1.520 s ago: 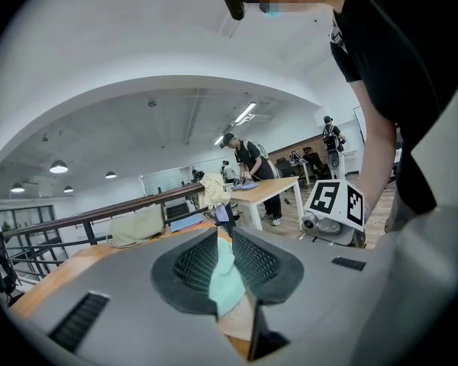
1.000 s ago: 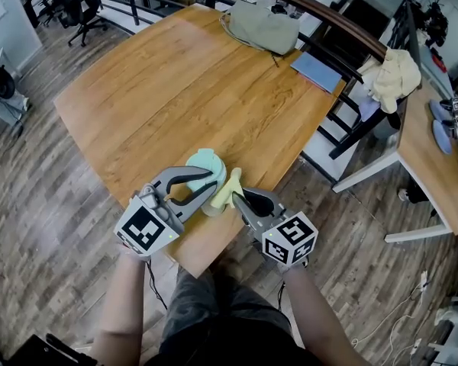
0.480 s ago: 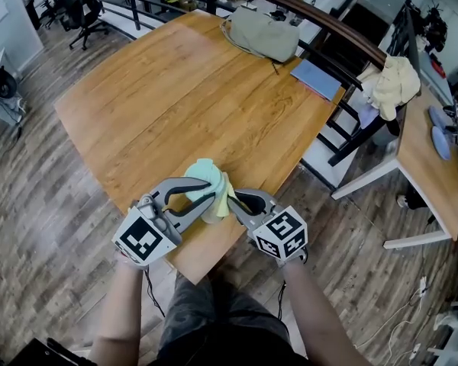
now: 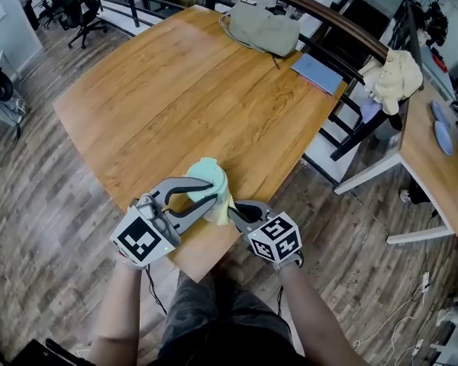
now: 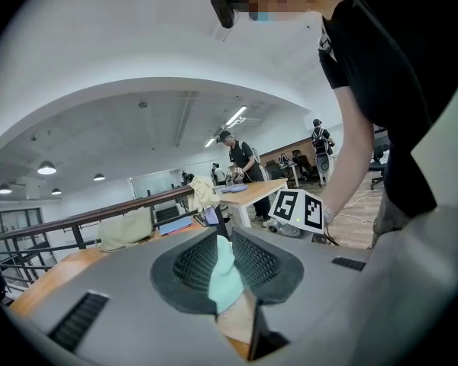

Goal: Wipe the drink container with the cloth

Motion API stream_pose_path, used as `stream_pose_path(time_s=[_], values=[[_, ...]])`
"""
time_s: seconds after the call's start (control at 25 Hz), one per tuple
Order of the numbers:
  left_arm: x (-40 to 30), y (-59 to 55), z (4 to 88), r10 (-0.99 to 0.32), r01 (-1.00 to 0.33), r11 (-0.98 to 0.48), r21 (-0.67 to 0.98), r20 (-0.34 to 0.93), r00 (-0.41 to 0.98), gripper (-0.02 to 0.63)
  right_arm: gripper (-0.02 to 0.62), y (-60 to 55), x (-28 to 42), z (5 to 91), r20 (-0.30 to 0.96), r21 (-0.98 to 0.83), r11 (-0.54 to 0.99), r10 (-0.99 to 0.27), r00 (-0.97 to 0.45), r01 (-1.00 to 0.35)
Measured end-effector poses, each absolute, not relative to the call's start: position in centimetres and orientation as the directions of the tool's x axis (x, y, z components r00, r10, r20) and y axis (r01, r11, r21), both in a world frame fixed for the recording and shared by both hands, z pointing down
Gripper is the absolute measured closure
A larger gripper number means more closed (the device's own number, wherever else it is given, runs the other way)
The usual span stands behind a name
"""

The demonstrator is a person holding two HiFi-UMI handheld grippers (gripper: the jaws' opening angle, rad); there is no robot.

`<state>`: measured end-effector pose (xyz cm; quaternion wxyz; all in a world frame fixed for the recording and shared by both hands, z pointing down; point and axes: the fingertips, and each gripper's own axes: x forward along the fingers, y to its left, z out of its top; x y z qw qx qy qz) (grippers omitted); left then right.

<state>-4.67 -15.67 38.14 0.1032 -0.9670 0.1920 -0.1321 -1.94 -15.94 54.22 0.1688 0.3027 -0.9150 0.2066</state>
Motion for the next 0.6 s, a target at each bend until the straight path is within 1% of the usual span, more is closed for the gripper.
stream_pose_path(time_s=[0.32,0.48,0.6], values=[[-4.6,-14.5,38.0,-0.322,-0.271,-0.934,-0.232,0.222,0.920,0.549,0.552,-15.0,-2.2,54.7,0.450,-0.292,0.719,-0.478,-0.754,-0.631],[-4.9,-13.8,38.4,-0.252,-0.208,-0.960,-0.187,0.252,0.935,0.549,0.552,-14.3,-2.5,54.9,0.453,-0.301,0.712,-0.478,-0.752,-0.634],[-5.6,-13.5,38.5,-0.224,-0.188,-0.969,-0.158,0.258,0.940,0.548,0.552,-13.9,-2.9,54.9,0.453,-0.305,0.707,-0.481,-0.750,-0.638]])
